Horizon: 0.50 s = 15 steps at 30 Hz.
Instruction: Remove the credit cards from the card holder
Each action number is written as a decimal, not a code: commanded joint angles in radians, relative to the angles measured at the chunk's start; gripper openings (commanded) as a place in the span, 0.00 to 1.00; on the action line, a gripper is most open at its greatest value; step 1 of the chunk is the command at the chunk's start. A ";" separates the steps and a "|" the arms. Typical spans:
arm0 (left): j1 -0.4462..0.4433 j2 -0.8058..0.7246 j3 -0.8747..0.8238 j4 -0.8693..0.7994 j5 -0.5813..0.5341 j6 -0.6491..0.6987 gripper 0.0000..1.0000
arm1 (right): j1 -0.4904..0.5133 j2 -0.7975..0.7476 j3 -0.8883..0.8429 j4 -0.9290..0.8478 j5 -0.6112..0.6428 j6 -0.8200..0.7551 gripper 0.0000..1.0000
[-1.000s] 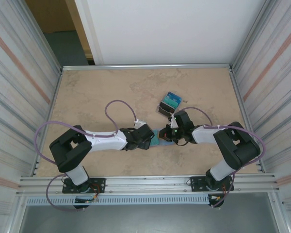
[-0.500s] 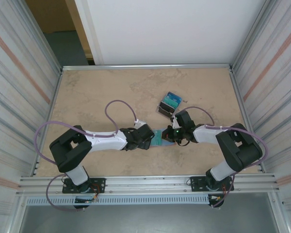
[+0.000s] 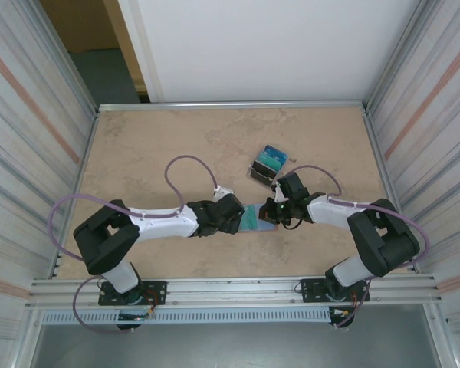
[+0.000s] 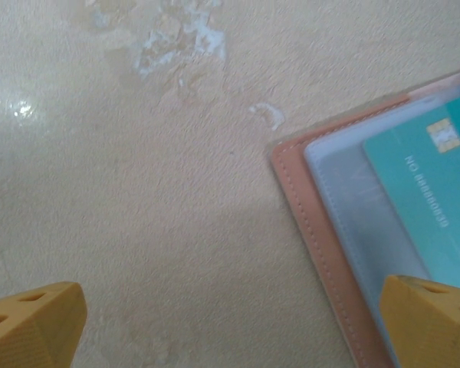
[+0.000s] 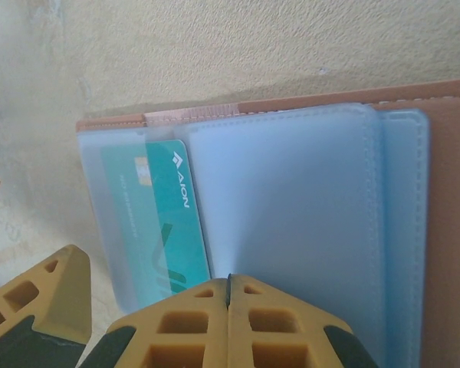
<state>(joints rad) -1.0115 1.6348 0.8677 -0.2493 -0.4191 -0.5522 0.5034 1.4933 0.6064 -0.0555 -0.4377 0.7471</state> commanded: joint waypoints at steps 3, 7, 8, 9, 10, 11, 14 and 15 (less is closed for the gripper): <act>0.005 0.021 0.054 0.017 -0.030 0.049 0.99 | -0.004 -0.039 0.012 -0.006 -0.013 -0.005 0.06; 0.005 0.069 0.087 -0.003 -0.028 0.048 0.99 | -0.002 -0.047 0.010 0.006 -0.031 0.004 0.15; 0.006 0.077 0.090 -0.003 -0.029 0.049 0.99 | -0.001 -0.048 0.010 0.007 -0.033 0.005 0.17; 0.007 0.083 0.092 -0.005 -0.029 0.048 0.99 | 0.001 -0.048 0.010 0.008 -0.034 0.005 0.19; 0.009 0.087 0.094 -0.009 -0.028 0.045 0.99 | 0.003 -0.047 0.010 0.008 -0.033 0.007 0.20; 0.011 0.091 0.094 -0.015 -0.028 0.040 0.99 | 0.003 -0.045 0.010 0.008 -0.034 0.008 0.21; 0.018 0.094 0.091 -0.030 -0.029 0.027 0.99 | 0.005 -0.032 0.010 0.023 -0.044 0.014 0.22; 0.020 0.094 0.088 -0.030 -0.027 0.022 0.99 | 0.006 -0.027 0.010 0.028 -0.049 0.016 0.23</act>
<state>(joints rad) -1.0035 1.7245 0.9409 -0.2459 -0.4191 -0.5201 0.5045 1.4700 0.6064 -0.0456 -0.4568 0.7513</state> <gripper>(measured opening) 0.986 0.225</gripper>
